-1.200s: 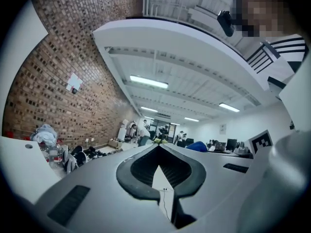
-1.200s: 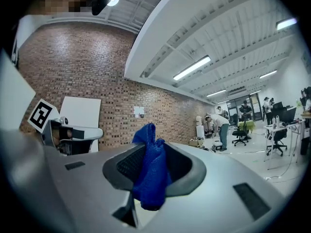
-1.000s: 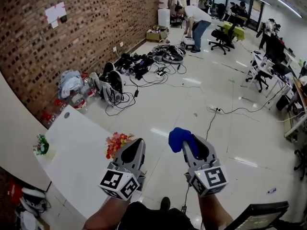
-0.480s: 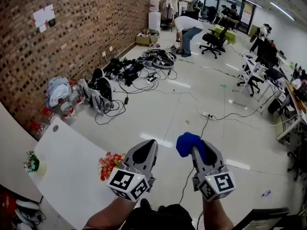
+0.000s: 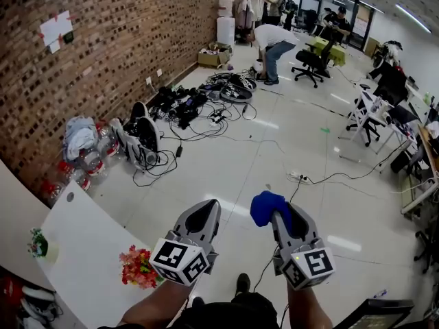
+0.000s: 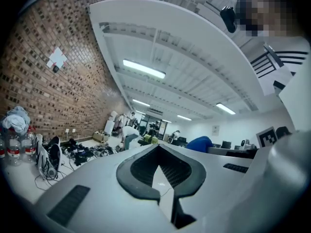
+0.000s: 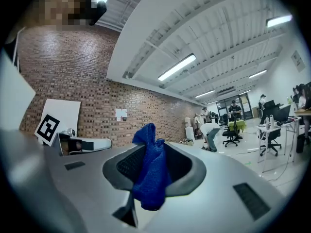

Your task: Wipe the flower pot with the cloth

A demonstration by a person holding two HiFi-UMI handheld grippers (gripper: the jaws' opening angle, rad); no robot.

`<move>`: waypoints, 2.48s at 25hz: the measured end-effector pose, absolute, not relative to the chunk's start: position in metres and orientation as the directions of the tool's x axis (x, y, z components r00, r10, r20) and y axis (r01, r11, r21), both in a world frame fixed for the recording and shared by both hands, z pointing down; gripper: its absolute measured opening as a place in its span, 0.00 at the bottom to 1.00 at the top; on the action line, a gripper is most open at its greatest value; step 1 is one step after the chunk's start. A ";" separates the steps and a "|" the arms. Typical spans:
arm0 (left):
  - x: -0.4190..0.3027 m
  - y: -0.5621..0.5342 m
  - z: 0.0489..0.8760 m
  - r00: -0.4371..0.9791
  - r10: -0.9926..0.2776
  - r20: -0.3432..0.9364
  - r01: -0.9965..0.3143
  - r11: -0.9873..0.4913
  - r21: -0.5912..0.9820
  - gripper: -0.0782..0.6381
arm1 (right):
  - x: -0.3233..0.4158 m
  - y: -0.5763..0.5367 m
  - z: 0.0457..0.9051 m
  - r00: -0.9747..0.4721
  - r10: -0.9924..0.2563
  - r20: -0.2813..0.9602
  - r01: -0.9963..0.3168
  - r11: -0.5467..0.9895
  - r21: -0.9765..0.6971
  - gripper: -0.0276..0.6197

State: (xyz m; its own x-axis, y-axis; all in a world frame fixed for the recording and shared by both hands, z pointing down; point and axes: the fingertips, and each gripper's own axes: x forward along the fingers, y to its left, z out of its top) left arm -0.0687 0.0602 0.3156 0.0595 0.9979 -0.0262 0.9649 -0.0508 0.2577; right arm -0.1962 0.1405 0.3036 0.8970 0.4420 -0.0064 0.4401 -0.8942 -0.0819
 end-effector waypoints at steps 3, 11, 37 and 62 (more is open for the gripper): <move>-0.062 0.106 0.310 0.089 0.996 -0.021 0.972 -0.082 0.219 0.12 | -0.190 0.190 0.293 0.912 0.409 -0.026 0.407 -0.911 -0.067 0.19; -0.031 0.194 0.302 0.166 0.986 -0.020 0.968 -0.159 0.195 0.11 | -0.159 0.294 0.287 0.936 0.350 -0.048 0.346 -0.935 -0.074 0.19; 0.216 0.424 0.300 0.307 0.951 -0.031 0.937 -0.297 0.184 0.11 | 0.104 0.534 0.282 0.984 0.176 -0.027 0.174 -0.983 -0.060 0.19; 0.509 0.400 0.302 0.709 0.705 -0.020 0.696 -0.696 0.175 0.12 | 0.480 0.546 0.274 0.931 -0.362 -0.037 -0.364 -0.929 -0.064 0.19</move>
